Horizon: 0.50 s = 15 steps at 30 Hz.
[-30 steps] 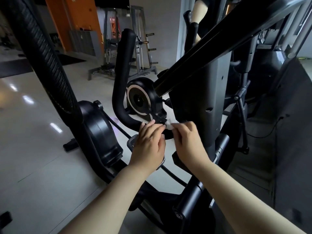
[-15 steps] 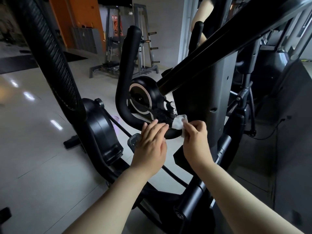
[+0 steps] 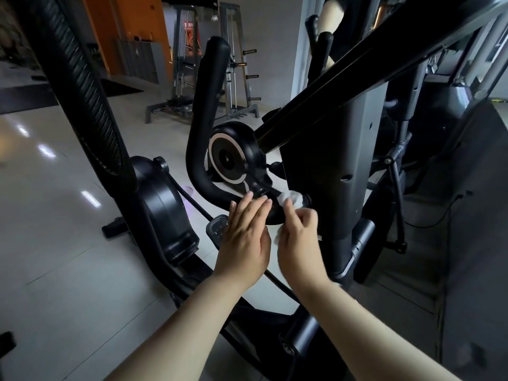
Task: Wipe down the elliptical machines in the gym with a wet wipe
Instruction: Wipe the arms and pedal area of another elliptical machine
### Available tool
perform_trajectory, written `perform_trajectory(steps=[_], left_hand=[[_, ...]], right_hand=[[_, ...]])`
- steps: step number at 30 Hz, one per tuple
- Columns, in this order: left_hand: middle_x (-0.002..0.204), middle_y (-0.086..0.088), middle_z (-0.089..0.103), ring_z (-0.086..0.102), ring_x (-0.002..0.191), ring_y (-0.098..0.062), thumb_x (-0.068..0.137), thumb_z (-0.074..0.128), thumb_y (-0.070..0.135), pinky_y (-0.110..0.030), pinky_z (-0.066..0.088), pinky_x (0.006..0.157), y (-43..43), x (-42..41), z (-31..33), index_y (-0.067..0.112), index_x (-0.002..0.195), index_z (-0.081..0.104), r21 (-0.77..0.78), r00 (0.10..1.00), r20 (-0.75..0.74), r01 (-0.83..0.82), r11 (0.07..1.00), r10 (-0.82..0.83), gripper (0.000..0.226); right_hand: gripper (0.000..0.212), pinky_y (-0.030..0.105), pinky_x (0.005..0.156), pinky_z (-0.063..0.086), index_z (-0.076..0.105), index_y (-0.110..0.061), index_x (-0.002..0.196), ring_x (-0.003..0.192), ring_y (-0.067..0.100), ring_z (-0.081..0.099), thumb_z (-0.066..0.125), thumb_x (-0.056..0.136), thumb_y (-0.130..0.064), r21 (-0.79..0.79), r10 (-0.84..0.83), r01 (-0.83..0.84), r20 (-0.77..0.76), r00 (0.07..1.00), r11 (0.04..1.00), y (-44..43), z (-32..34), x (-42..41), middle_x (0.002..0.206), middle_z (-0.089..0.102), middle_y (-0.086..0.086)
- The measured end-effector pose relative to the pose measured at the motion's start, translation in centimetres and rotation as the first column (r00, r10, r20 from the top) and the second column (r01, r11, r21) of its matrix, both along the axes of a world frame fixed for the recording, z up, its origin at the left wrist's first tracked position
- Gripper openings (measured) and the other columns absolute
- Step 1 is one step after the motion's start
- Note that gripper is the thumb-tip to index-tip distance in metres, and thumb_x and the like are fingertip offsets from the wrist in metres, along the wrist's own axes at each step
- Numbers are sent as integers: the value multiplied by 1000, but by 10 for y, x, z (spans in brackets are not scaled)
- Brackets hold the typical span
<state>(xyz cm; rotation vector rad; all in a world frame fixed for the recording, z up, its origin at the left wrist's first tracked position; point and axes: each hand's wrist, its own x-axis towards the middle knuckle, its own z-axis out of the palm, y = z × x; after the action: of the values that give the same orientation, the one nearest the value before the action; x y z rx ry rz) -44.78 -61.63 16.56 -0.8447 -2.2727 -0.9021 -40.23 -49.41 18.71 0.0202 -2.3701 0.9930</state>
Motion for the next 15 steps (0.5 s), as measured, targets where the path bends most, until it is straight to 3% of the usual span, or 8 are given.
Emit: perform_trajectory(steps=[3, 6, 9, 10, 12, 15], left_hand=[[158, -2, 41, 13, 157, -14, 98, 41, 10, -39, 4, 129, -5, 0, 0, 7, 153, 42, -8, 1000, 3, 13, 1000, -13, 55], [159, -2, 40, 15, 156, -14, 94, 35, 9, -40, 6, 129, -11, -1, 1, 7, 152, 42, -16, 999, 7, 44, 999, -44, 58], [159, -1, 40, 15, 156, -14, 95, 34, 7, -43, 9, 128, -11, -1, 2, 7, 152, 42, -4, 999, 22, 49, 999, -49, 58], [159, -1, 40, 15, 156, -14, 96, 34, 8, -44, 11, 128, -10, 0, 2, 7, 152, 42, 3, 998, 31, 51, 999, -51, 57], [160, 0, 39, 15, 157, -14, 99, 33, 12, -47, 15, 128, -10, 1, 3, 8, 153, 42, 16, 997, 54, 55, 998, -56, 55], [159, 0, 40, 18, 156, -14, 100, 36, 8, -43, 19, 127, -15, -1, 2, 7, 152, 43, 71, 992, 95, 74, 995, -81, 52]], right_hand=[[54, 1, 86, 37, 37, -13, 154, 93, -4, 47, 48, 102, -5, -9, 179, -179, -44, 983, 984, -12, 4, 15, 111, 38, 1], [51, 5, 94, 35, 46, -4, 149, 101, -7, 42, 49, 99, -1, -35, 6, -13, -196, 981, 999, 5, 3, 5, 107, 40, 6], [44, 28, 97, 49, 52, -5, 143, 98, 11, 49, 44, 101, -17, -253, -158, 128, -103, 982, 959, 12, 4, -10, 111, 39, 8], [45, 29, 93, 51, 49, -7, 145, 96, 14, 49, 43, 101, -16, -252, -121, 102, -58, 991, 962, 5, 4, -9, 111, 38, 7], [52, 11, 90, 42, 43, -11, 152, 97, 7, 47, 44, 100, -4, -151, 27, -33, -43, 999, 988, -12, 0, 2, 110, 37, 3], [33, 12, 83, 42, 59, -11, 129, 96, -1, 45, 44, 99, -16, -80, 201, -207, -79, 976, 975, -20, 8, 13, 104, 45, -5]])
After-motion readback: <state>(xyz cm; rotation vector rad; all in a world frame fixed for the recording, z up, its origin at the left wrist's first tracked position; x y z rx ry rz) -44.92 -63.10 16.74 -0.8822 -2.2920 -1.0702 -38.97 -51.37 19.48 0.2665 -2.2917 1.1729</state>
